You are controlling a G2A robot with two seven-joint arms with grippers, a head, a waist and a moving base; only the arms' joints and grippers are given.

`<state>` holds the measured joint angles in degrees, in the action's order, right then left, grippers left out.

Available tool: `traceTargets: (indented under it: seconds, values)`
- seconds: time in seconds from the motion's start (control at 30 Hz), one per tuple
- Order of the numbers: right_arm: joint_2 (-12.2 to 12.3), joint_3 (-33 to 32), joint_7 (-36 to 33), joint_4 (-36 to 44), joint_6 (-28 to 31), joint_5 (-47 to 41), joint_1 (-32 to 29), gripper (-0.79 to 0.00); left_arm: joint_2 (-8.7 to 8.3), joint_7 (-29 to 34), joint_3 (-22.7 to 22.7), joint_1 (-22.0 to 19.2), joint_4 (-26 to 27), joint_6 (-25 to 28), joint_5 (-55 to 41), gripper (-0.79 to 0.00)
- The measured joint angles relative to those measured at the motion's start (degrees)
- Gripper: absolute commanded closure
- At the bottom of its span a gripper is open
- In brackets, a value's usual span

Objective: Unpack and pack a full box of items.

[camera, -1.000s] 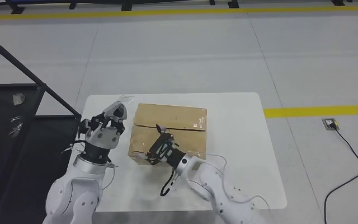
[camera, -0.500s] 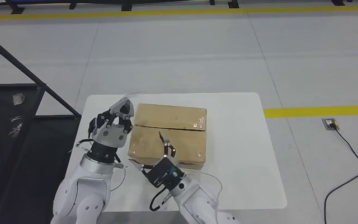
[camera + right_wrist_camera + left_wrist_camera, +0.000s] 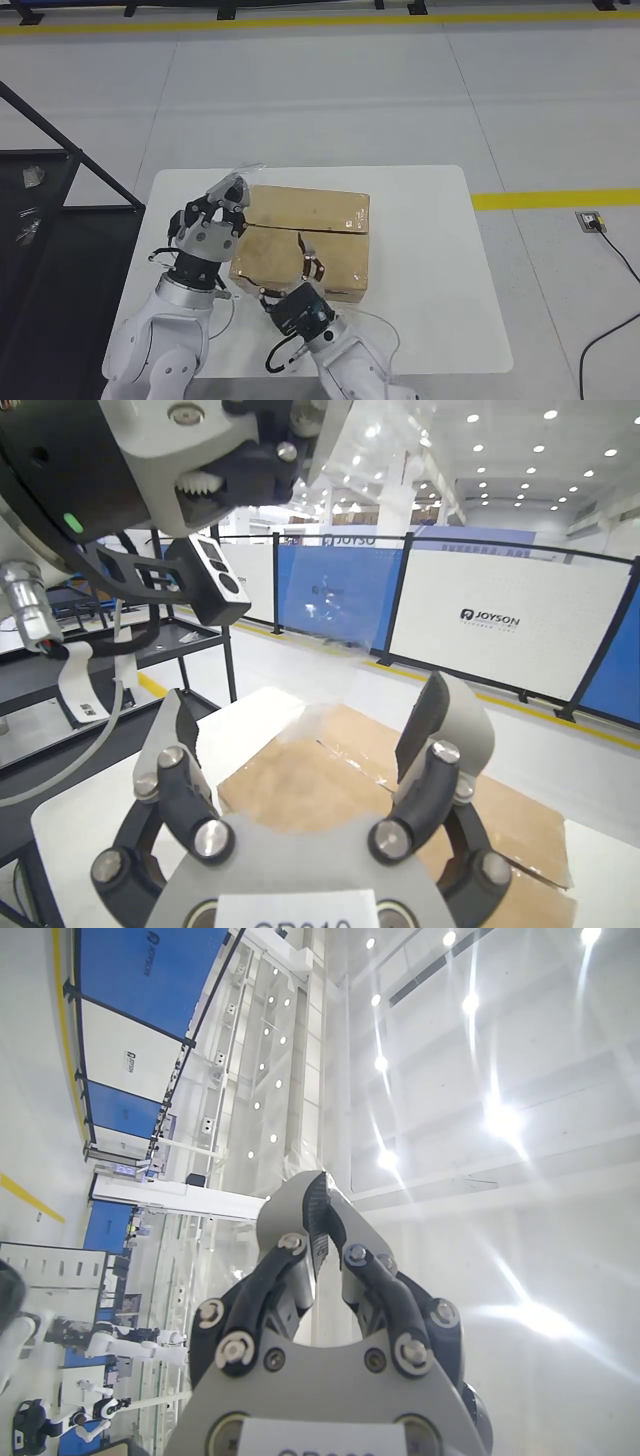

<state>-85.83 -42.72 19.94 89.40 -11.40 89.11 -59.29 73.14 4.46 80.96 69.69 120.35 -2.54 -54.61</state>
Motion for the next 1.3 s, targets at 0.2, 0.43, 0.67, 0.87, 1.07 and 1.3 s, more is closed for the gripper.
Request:
traceTargets:
  seconds: [0.2,0.43,0.67,0.87,1.07,1.3]
  values:
    - [-1.1,0.9,3.8,-1.5,-5.0,2.3,-0.1,-0.446,0.18,0.2,0.0,-0.1,-0.1,0.4,0.0,0.000]
    - [-2.3,1.5,5.2,-3.0,-5.3,1.7,0.1,-0.406,0.31,0.9,0.8,-0.1,-0.3,0.4,-0.5,0.000]
    - [-3.4,2.4,5.7,-4.4,-4.0,1.0,0.5,-0.597,0.42,1.4,1.4,0.0,-0.2,0.1,-1.1,0.000]
    - [-4.2,2.7,6.7,-5.0,-4.3,1.3,0.4,-0.643,0.52,1.8,1.7,0.2,0.0,0.0,-1.5,0.000]
    - [-5.0,2.1,6.8,-5.2,-5.0,1.1,0.5,-0.603,0.62,2.3,1.5,0.6,0.6,-0.5,-1.7,0.000]
    - [-5.7,0.8,7.0,-5.7,-5.4,0.9,1.1,-0.382,0.71,2.8,1.7,1.3,1.7,-1.1,-2.3,0.000]
